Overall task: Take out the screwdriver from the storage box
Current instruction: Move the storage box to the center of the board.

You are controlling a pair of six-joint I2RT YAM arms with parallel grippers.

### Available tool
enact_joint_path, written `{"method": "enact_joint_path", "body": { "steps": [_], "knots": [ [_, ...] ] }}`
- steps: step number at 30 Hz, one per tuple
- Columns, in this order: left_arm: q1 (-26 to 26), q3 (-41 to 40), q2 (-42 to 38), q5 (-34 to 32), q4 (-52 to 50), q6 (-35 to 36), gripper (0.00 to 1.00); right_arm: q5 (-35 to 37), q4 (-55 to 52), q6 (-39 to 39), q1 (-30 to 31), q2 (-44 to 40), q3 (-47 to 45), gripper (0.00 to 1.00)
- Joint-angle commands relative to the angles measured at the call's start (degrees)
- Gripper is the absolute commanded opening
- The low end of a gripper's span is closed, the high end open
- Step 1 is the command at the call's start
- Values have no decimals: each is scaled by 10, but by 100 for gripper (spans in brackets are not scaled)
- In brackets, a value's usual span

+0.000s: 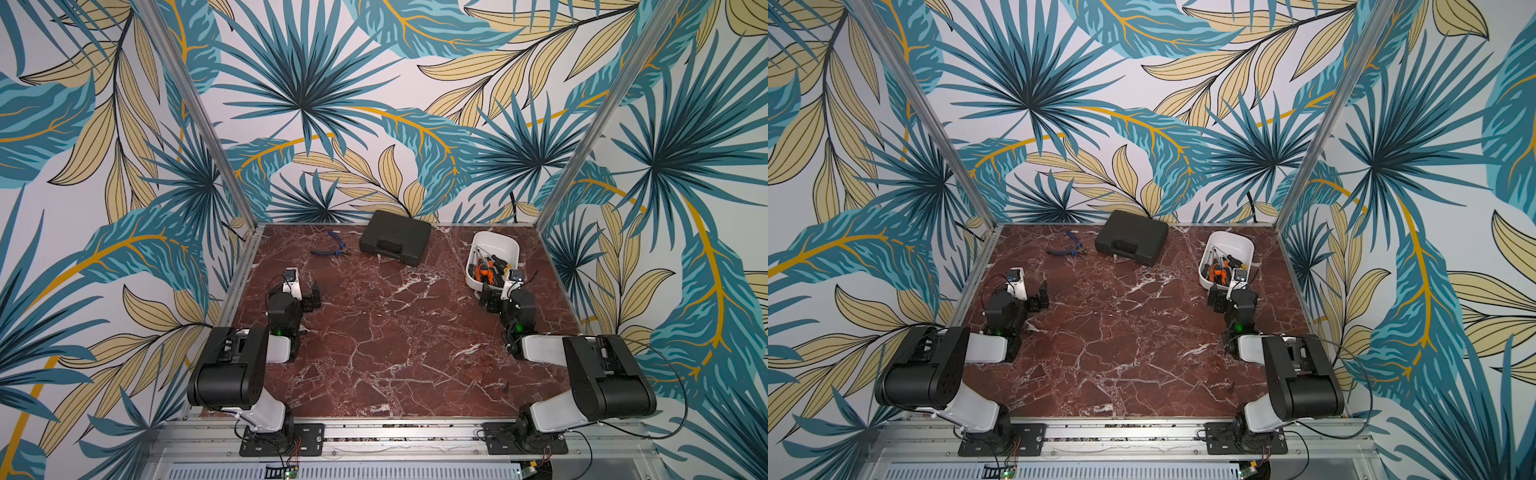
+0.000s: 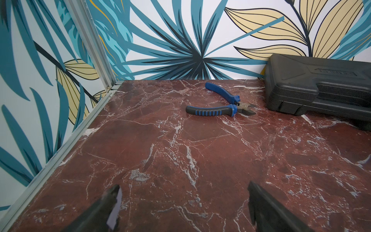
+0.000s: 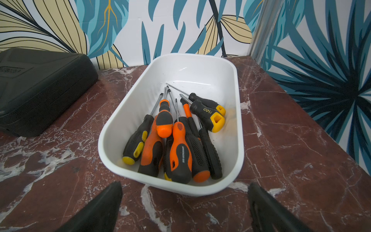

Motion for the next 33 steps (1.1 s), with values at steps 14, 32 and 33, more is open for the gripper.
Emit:
{"method": "enact_joint_path", "body": {
  "steps": [14, 32, 33],
  "knots": [
    [-7, 20, -101, -85, -128, -28, 100, 28, -218, 17, 2, -66, 94, 100],
    [-63, 153, -234, 167, -536, -214, 100, 4, -718, 156, -83, 163, 538, 84],
    [-66, 147, -235, 176, -538, -224, 100, 3, -723, 161, -91, 176, 550, 83]
  ]
}}
